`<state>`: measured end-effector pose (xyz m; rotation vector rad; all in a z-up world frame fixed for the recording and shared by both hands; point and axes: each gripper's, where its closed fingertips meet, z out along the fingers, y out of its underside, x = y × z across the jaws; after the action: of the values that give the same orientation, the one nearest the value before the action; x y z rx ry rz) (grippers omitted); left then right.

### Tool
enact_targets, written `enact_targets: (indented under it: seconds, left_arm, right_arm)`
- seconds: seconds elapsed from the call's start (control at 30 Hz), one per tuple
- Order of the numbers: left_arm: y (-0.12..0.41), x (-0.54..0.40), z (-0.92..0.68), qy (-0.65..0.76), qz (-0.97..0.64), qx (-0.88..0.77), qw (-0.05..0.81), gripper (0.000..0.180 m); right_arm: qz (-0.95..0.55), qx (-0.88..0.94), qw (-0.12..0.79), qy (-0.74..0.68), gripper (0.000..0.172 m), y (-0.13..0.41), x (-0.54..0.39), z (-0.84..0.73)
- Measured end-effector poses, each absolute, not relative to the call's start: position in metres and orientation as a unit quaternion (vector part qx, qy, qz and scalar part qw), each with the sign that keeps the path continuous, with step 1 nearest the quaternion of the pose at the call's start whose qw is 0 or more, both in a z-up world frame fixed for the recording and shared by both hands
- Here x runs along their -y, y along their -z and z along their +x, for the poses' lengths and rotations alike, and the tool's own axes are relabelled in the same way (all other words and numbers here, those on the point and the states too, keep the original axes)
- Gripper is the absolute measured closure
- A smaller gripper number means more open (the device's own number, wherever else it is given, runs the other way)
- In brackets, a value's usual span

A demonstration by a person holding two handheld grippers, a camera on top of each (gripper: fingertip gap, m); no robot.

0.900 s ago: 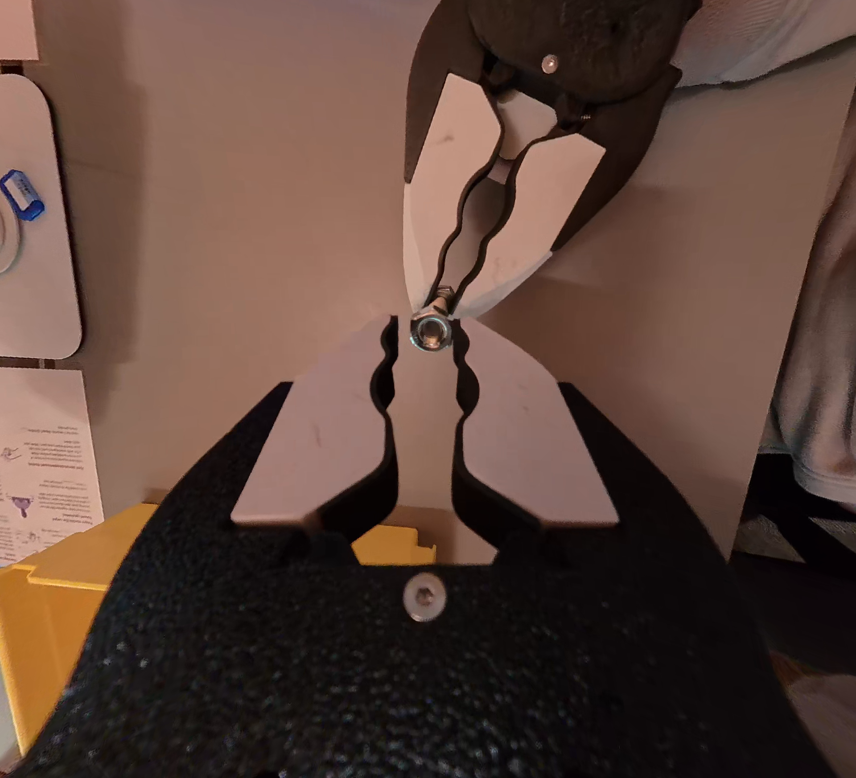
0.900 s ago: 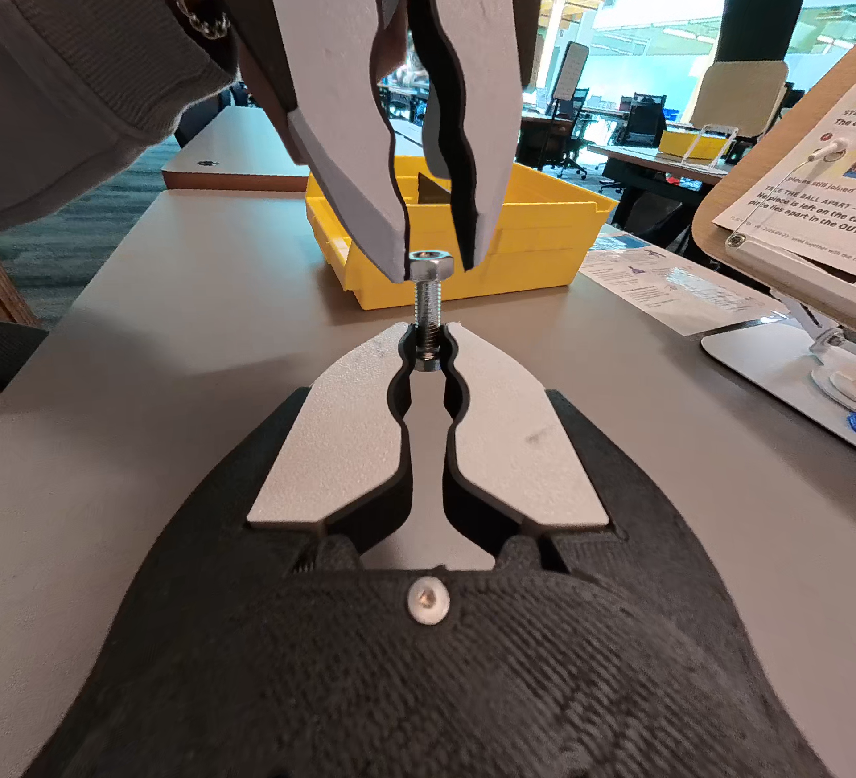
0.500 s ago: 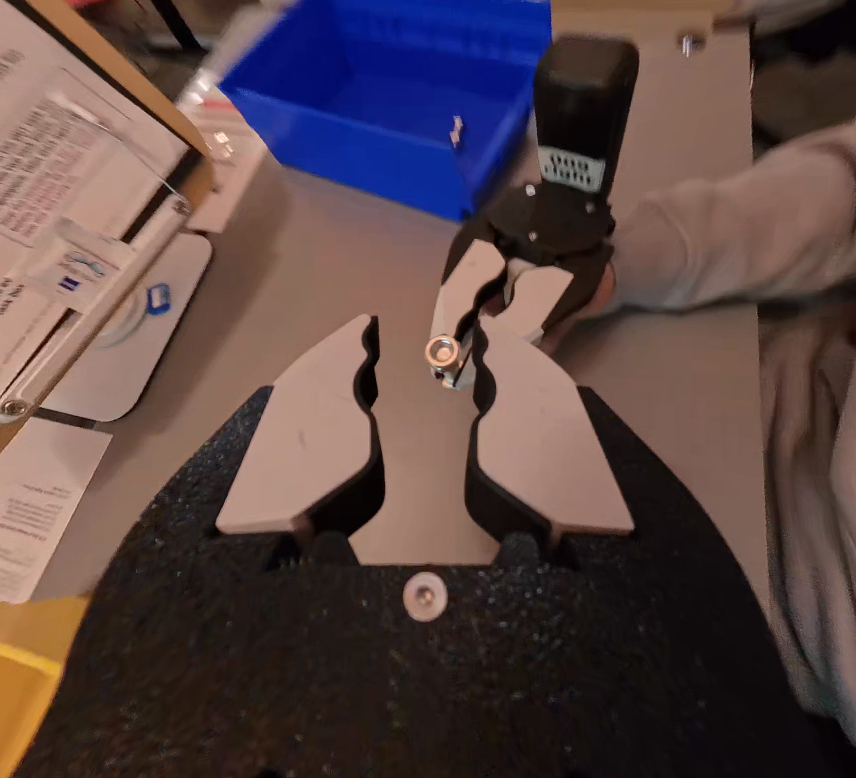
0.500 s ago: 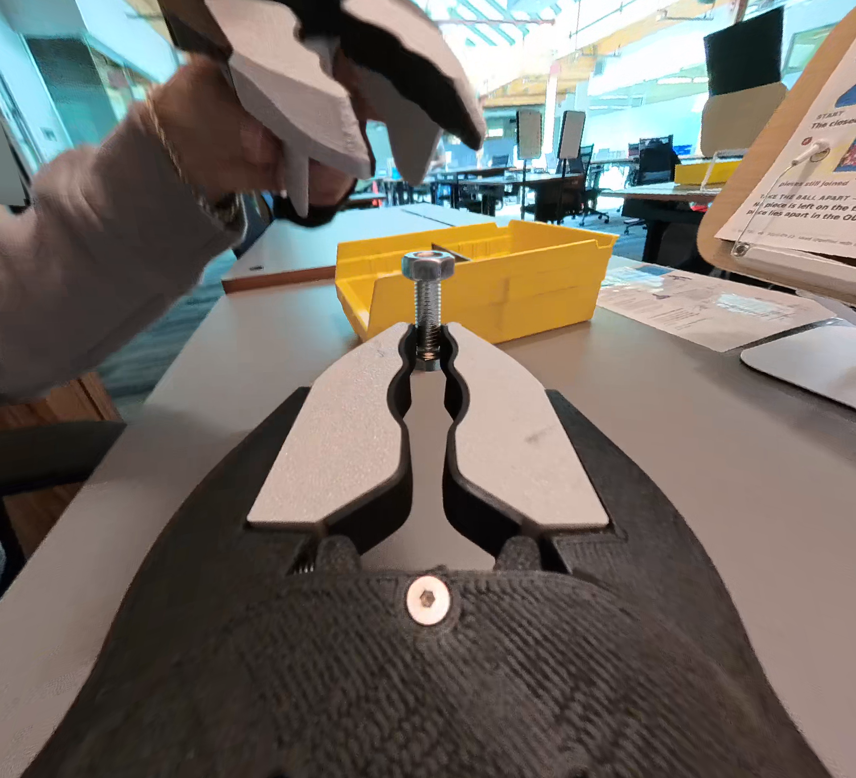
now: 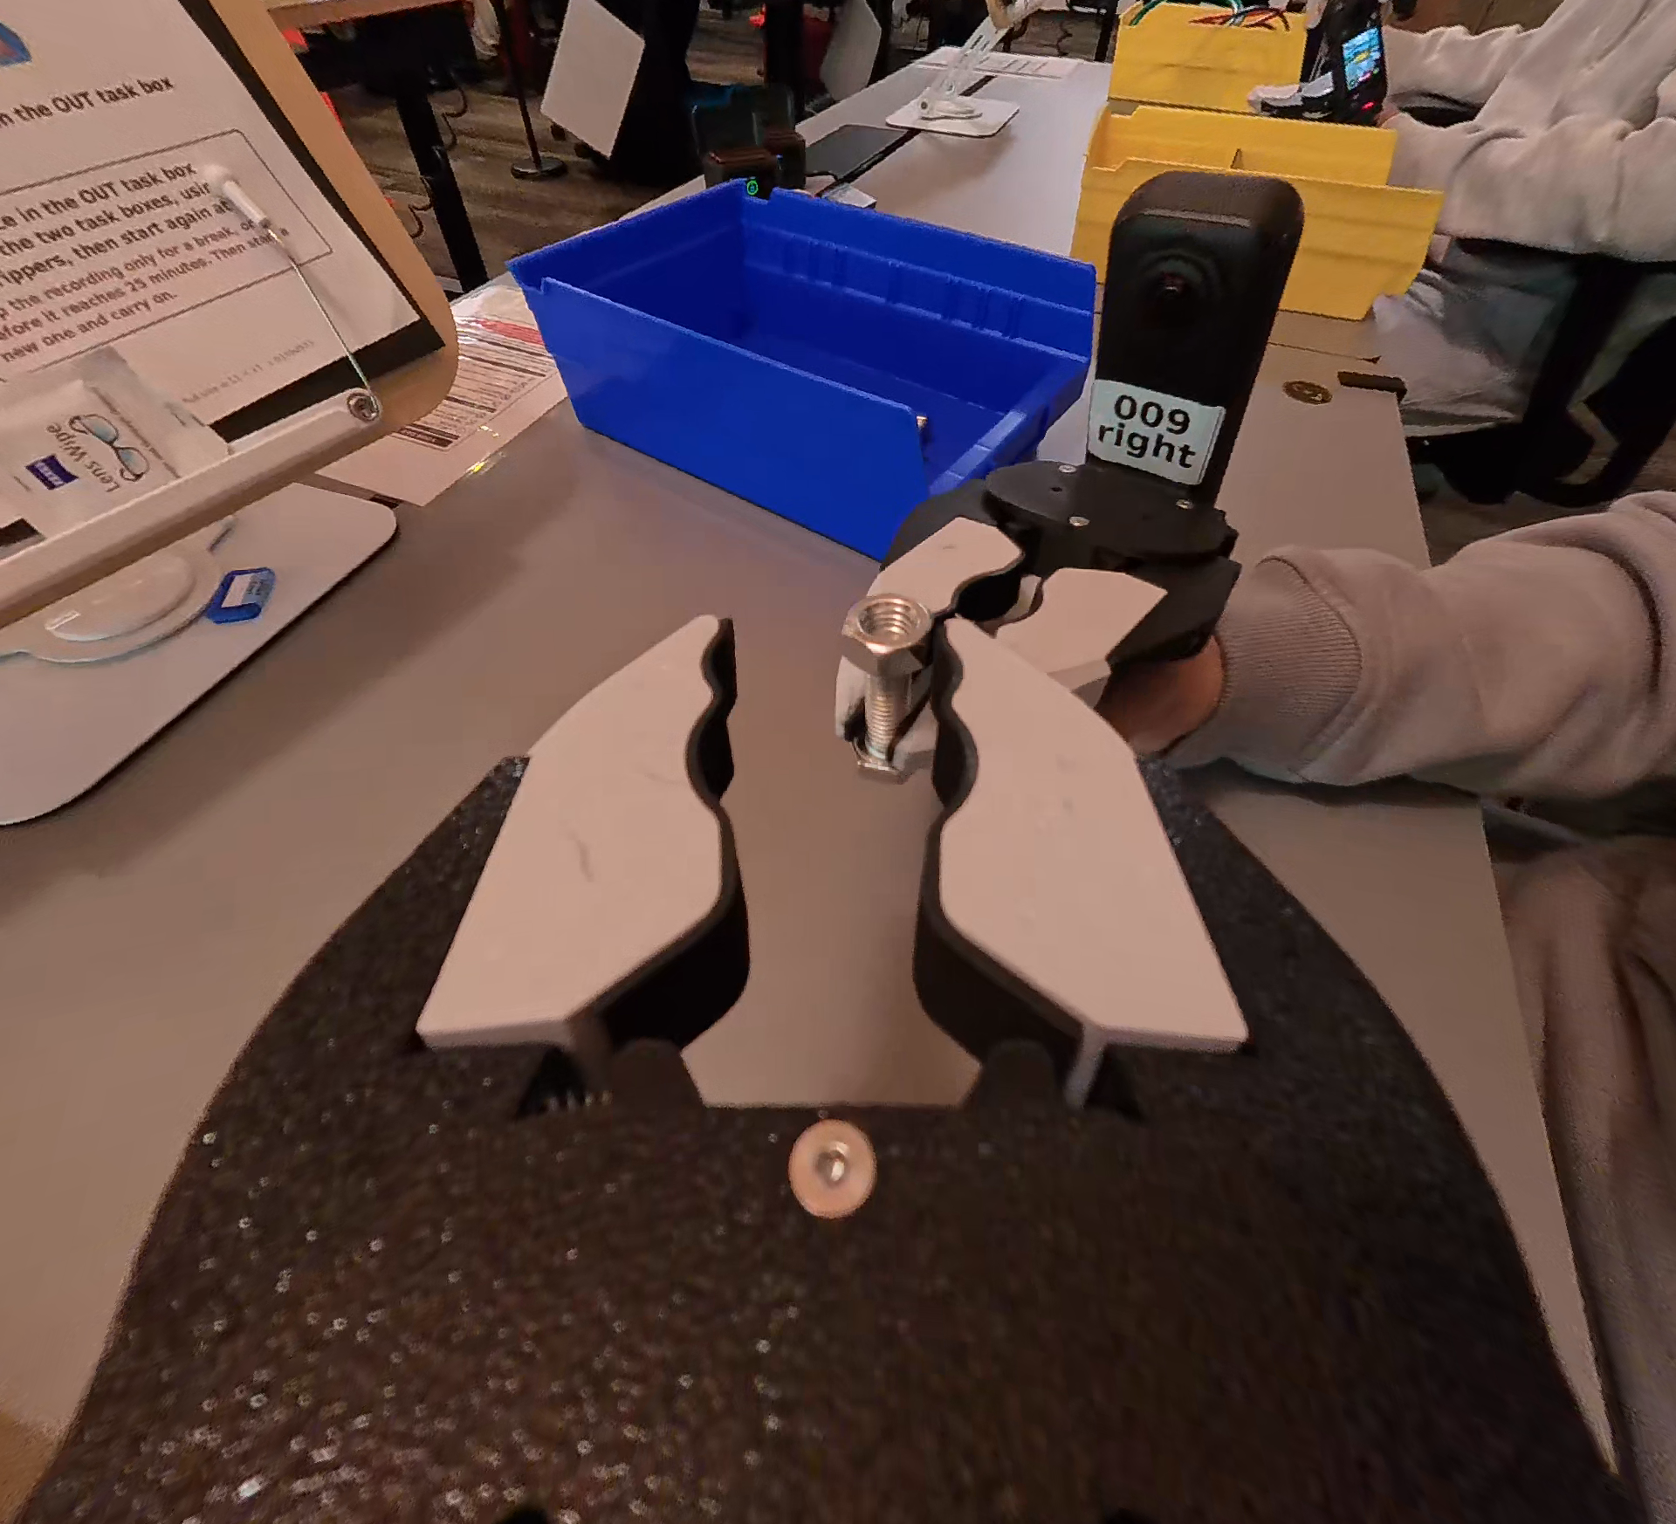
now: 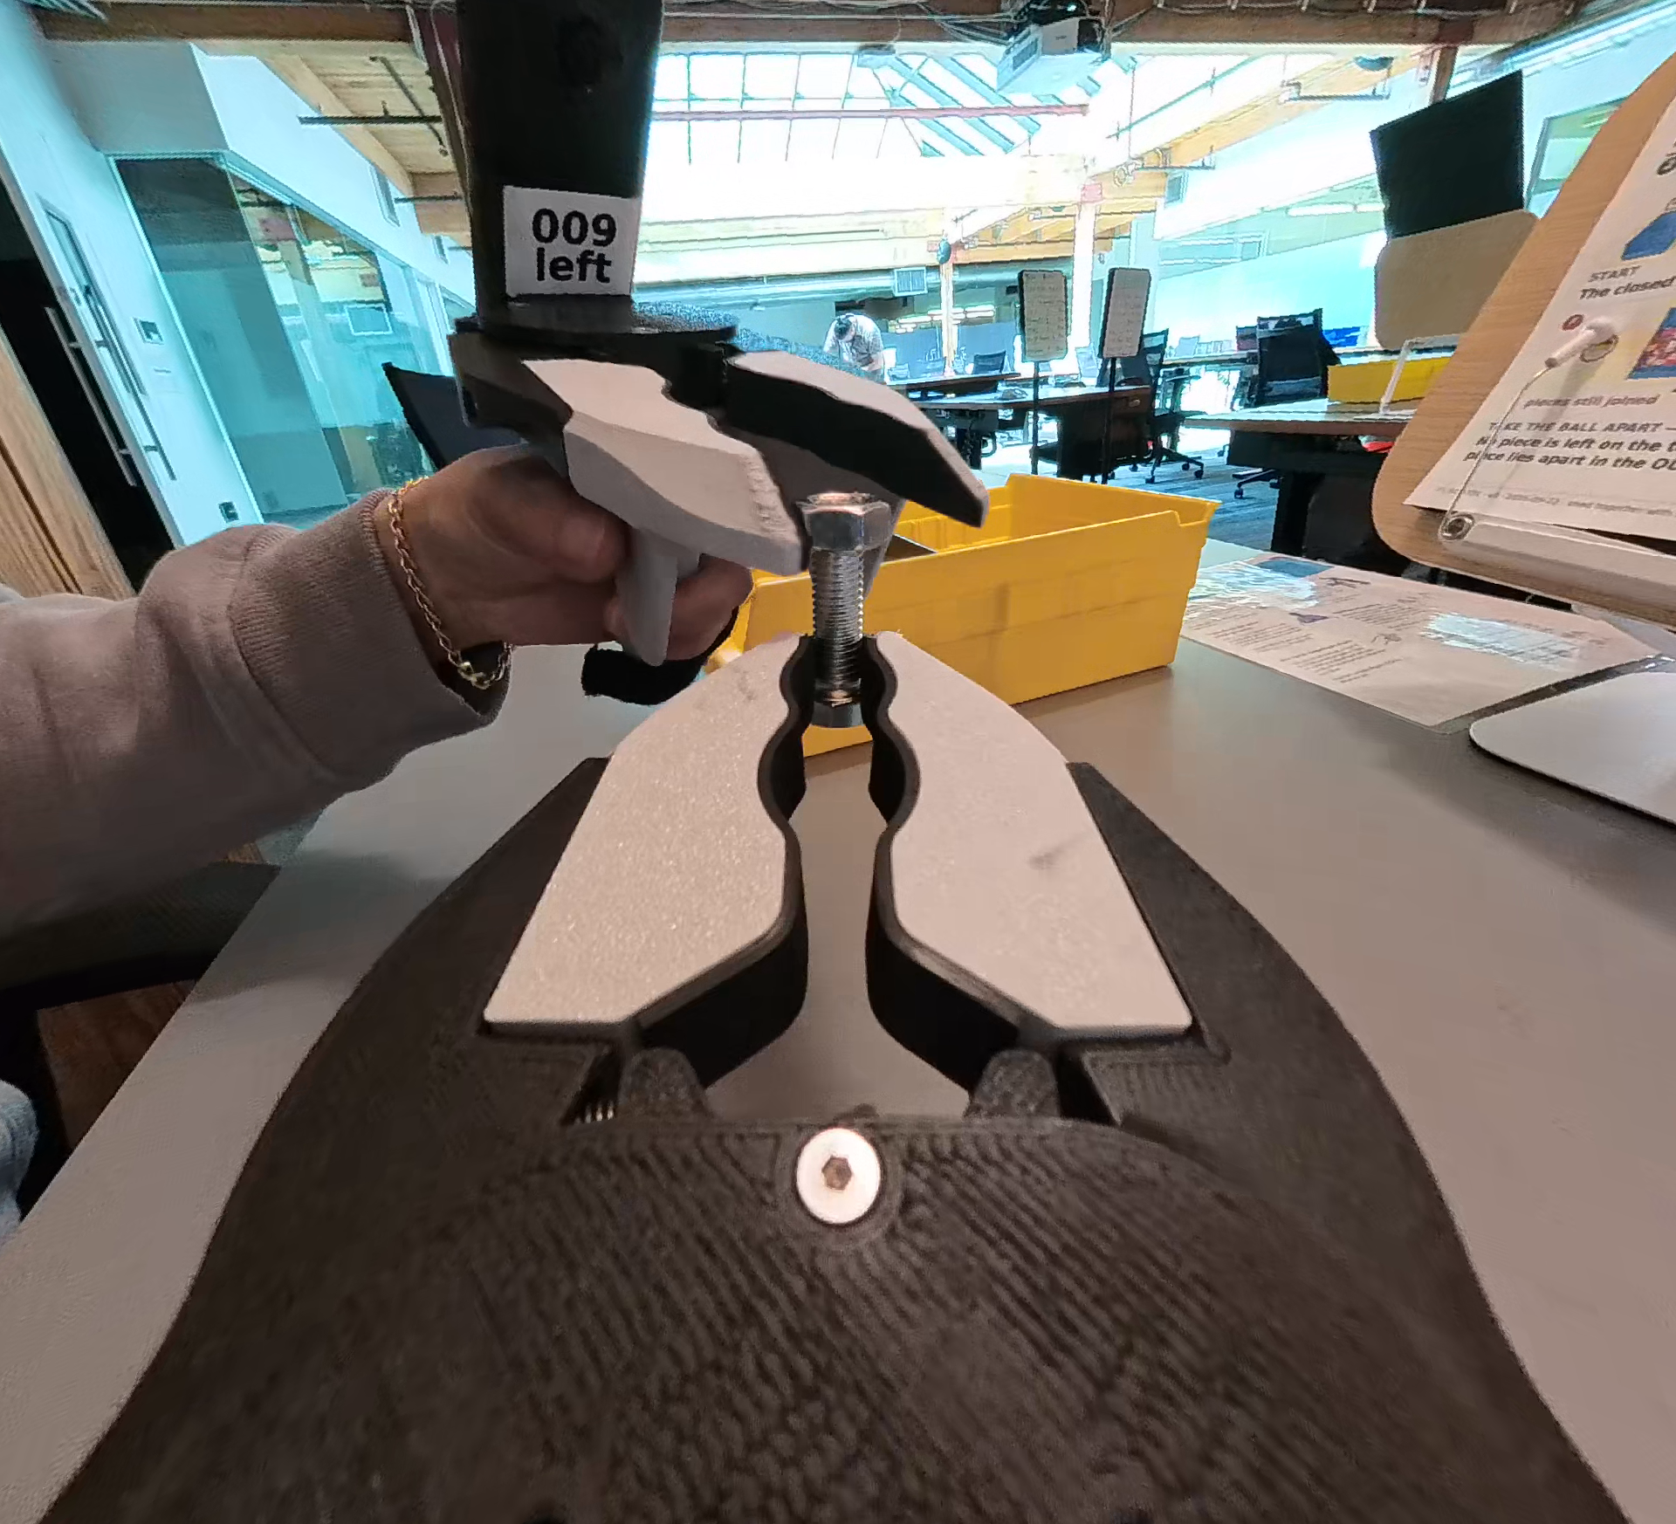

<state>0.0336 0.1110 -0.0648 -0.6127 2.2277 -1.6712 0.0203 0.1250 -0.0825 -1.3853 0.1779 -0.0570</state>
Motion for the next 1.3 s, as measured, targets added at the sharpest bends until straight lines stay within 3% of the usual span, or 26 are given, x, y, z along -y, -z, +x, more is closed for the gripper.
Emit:
enact_targets:
  seconds: [0.83, 1.03, 1.3]
  left_arm:
    - [0.062, -0.109, 0.038, 0.622, -0.241, -0.734, 0.129, 0.14]
    - [0.056, -0.141, 0.049, 0.622, -0.275, -0.712, 0.175, 0.143]
    - [0.056, -0.106, 0.04, 0.636, -0.239, -0.72, 0.144, 0.135]
  right_arm:
    - [-0.633, -0.088, 0.768, 0.036, 0.163, 0.081, -0.121, 0.025]
    - [-0.626, -0.099, 0.772, 0.046, 0.163, 0.076, -0.114, 0.031]
    - [-0.64, -0.094, 0.76, 0.063, 0.163, 0.082, -0.119, 0.029]
